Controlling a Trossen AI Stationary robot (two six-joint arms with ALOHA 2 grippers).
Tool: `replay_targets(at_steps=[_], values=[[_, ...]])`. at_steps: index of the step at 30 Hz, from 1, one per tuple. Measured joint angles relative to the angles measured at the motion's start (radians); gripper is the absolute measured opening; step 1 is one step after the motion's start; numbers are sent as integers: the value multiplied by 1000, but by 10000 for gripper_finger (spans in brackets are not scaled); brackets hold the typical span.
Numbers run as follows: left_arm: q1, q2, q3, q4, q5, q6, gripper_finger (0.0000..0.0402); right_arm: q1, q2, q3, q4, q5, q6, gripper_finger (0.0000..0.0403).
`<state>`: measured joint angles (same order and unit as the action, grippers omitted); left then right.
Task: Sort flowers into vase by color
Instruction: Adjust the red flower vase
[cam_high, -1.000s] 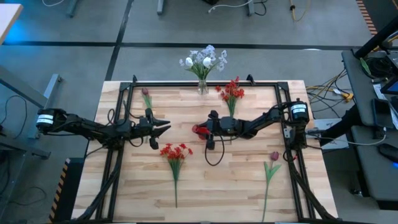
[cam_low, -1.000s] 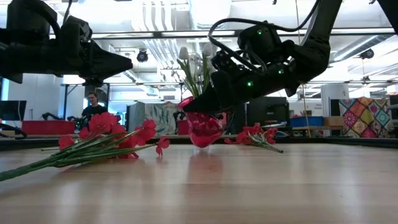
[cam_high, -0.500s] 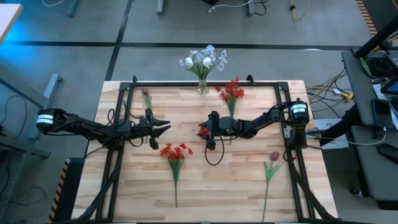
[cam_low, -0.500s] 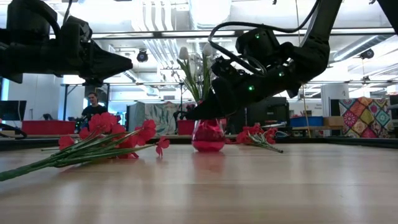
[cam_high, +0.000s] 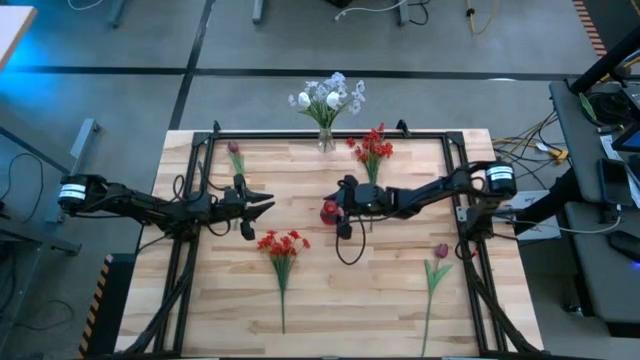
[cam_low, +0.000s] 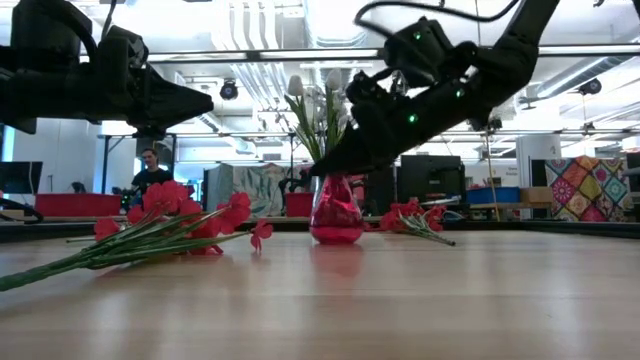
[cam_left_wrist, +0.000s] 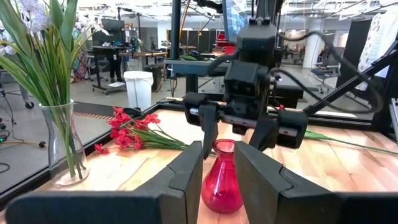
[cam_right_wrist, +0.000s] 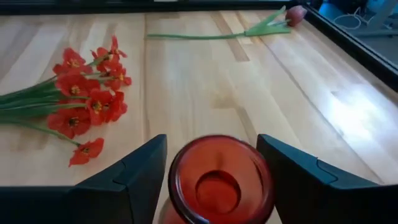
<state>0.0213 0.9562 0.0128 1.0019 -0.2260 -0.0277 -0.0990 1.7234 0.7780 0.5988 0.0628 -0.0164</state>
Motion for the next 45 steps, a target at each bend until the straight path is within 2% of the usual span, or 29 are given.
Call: replay_targets(at_steps=[5, 15, 19, 24, 26, 29, 33, 38, 45], values=[[0, 0, 0, -1, 0, -7, 78, 0, -66, 2, -77, 0, -1, 242], [0, 3, 0, 0, 0, -8, 78, 0, -167, 4, -104, -10, -24, 242], [0, 3, 0, -1, 0, -8, 78, 0, -236, 4, -140, -9, -81, 237], [0, 3, 0, -5, 0, -8, 78, -9, -357, 5, -275, 65, -126, 190], [0, 3, 0, -7, 0, -8, 78, -24, -388, 1, -348, 78, -119, 156], [0, 3, 0, -8, 0, -8, 78, -49, -396, -52, -367, 79, -72, 95], [0, 4, 0, -8, 0, -8, 78, -67, -349, -171, -226, 82, 0, 21], [0, 6, 0, -7, 0, -8, 78, -65, -201, -284, 79, 98, 102, 12], [0, 6, 0, -8, 0, -8, 78, -65, 52, -276, 301, 98, 192, 9]])
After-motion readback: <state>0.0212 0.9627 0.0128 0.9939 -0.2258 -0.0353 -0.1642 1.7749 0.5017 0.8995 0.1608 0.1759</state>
